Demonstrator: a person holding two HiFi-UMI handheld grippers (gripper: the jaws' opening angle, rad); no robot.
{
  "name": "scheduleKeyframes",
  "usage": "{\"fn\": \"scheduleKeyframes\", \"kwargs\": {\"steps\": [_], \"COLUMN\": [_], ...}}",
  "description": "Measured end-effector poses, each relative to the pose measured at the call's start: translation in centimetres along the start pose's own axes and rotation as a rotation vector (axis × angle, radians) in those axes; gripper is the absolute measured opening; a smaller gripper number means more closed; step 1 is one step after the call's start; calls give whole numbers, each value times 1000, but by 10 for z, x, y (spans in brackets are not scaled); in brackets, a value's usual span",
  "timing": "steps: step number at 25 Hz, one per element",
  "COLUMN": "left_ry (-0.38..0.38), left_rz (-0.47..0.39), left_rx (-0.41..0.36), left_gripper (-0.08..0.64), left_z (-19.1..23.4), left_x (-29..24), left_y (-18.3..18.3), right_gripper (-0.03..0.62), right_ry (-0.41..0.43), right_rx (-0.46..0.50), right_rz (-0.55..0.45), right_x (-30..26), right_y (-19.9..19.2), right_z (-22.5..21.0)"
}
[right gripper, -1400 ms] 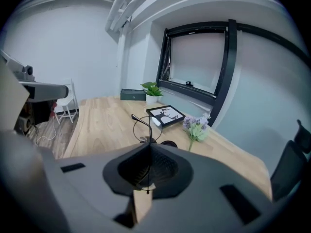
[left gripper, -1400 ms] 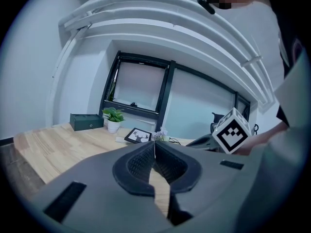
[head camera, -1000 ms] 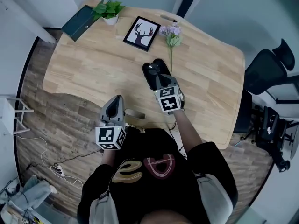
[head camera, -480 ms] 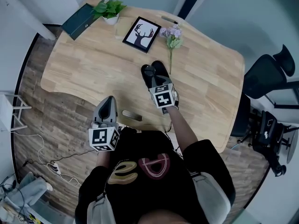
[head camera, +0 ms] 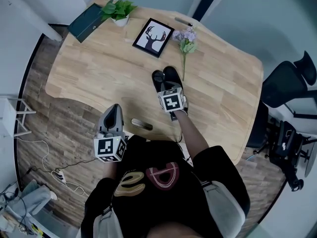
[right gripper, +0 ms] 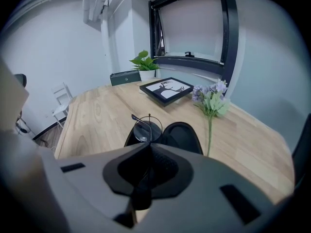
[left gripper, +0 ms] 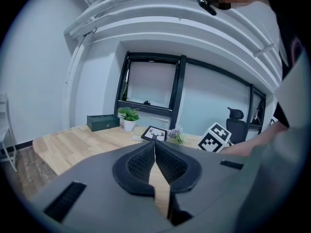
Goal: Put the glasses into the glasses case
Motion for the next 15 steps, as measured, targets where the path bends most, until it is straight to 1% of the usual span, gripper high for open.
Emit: {"fn": "scheduleKeyframes", "kwargs": {"steps": [6, 15], "left_ry": [11, 43], "left_rz": [8, 24], "left_rx": [5, 7], "left_gripper": [18, 18], "left_z": [-1, 2], "left_x": [-1, 2], "left_y": [-5, -12], "right_gripper": [17, 17], "right_ry": [8, 33], "right_rx": [-10, -29], "right_rz": [29, 41], "right_x": [-8, -20], "right_y": [-8, -13], "right_z": [-1, -1]}}
Point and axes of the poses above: the fingertips, and each gripper's own axes: x backward along the fingers, z to its left, y out of its top, the point moved 4 cm from there along x, backward along the fingers, and after that the axes turned 8 degrees about -z, right-handed, at the moved point
